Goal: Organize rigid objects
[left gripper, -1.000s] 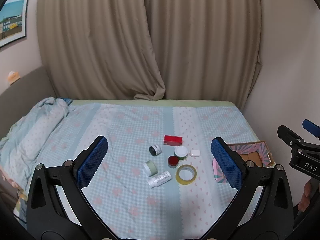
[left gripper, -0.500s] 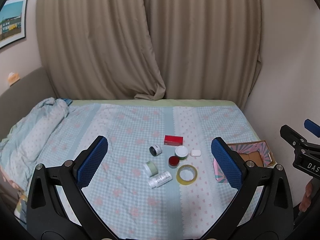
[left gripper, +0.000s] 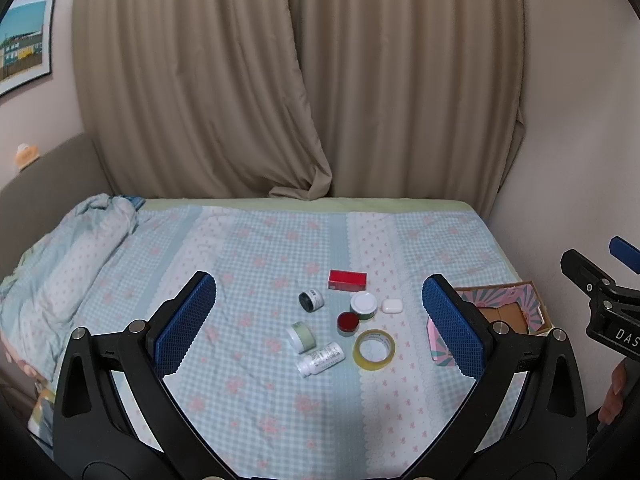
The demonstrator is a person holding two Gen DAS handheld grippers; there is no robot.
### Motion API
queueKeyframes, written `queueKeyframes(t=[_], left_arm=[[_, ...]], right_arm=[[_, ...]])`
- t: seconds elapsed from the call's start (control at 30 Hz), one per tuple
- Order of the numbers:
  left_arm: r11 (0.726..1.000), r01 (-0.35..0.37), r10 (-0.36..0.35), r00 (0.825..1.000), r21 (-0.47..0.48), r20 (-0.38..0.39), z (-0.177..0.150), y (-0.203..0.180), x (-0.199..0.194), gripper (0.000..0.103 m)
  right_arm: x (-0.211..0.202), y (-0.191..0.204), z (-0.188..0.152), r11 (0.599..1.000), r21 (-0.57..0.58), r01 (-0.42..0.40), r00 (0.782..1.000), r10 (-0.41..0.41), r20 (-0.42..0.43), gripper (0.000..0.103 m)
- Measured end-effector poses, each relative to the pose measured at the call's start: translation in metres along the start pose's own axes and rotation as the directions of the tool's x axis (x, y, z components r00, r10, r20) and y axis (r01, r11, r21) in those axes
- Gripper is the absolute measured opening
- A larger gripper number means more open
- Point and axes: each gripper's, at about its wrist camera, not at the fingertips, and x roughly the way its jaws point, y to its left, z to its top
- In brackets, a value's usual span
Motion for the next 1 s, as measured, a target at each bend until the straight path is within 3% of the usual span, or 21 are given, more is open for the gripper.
queueKeyframes(t=[0.67,1.0], left_arm=[[1.000,-0.010,0.009,1.000,-0.017,-0.030,-0.002,0.005,0.002,0.102],[1.000,0.008,-0.009,0.991,-0.008,-0.137,-0.011,0.038,0.036,0.102]], right_arm=[[0.000,0.001,-0.001,0.999,-0.007,-0.031,1.000,0.031,0.002,0.103],[0.024,0.008,-0.012,0.996,-0.002,-0.090,0.995,0.090,-0.031,0.103]])
